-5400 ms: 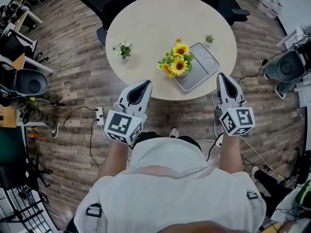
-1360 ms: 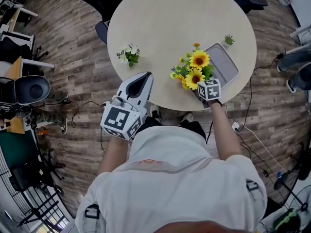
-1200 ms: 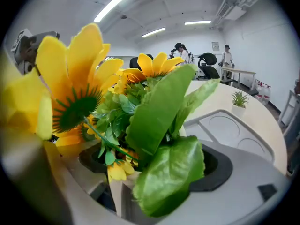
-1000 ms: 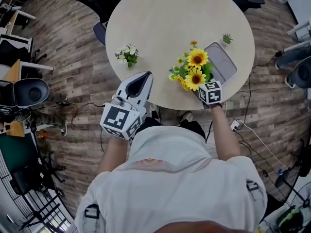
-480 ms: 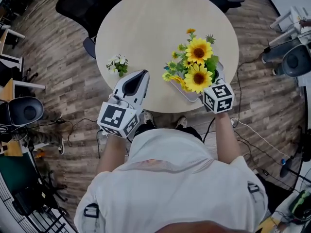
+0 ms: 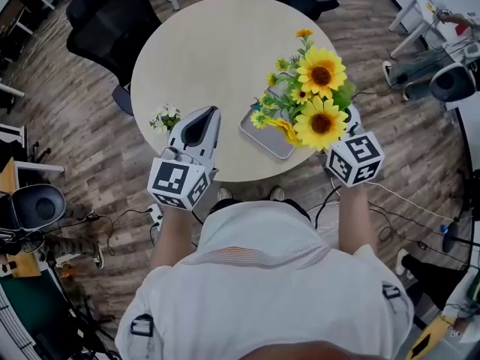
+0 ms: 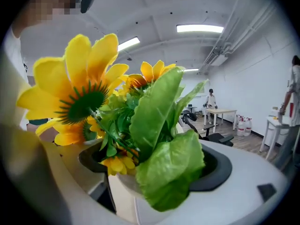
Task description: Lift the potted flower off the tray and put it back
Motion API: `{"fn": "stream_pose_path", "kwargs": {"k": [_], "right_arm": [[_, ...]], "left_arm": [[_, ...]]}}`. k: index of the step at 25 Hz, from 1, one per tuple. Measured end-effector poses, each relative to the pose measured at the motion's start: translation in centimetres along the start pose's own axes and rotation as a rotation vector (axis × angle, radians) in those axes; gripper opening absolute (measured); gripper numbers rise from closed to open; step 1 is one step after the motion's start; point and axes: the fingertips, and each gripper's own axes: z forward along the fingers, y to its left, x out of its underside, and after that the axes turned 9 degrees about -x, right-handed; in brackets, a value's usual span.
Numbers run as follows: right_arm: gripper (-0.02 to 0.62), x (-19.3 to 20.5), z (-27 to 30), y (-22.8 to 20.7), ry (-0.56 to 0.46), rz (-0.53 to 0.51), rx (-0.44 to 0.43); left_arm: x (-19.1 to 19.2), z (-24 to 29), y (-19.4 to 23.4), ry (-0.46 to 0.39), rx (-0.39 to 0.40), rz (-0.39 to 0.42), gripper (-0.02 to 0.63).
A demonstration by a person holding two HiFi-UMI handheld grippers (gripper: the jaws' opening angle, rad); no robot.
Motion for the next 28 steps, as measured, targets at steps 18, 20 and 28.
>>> {"fn": "stream_pose_path", "kwargs": {"k": [18, 20, 28], "right_arm": [[0.49, 2.2, 0.2, -2.2, -0.011, 0.012, -0.016], [0.489, 3.4, 0.7, -3.3, -0.013, 0.03, -0.038], [0.489, 11.5, 6.3, -3.7, 0.081, 0.092, -0.129]], "left_arm": [[-0.7, -0.4, -1.9, 0.01, -0.042, 0.023, 0.005], [-0.5, -0.3, -2.4, 0.021, -0.07, 0.023, 0.005], [1.3, -2.7, -0.5, 0.077, -0.204, 0.008, 0.005]]}}
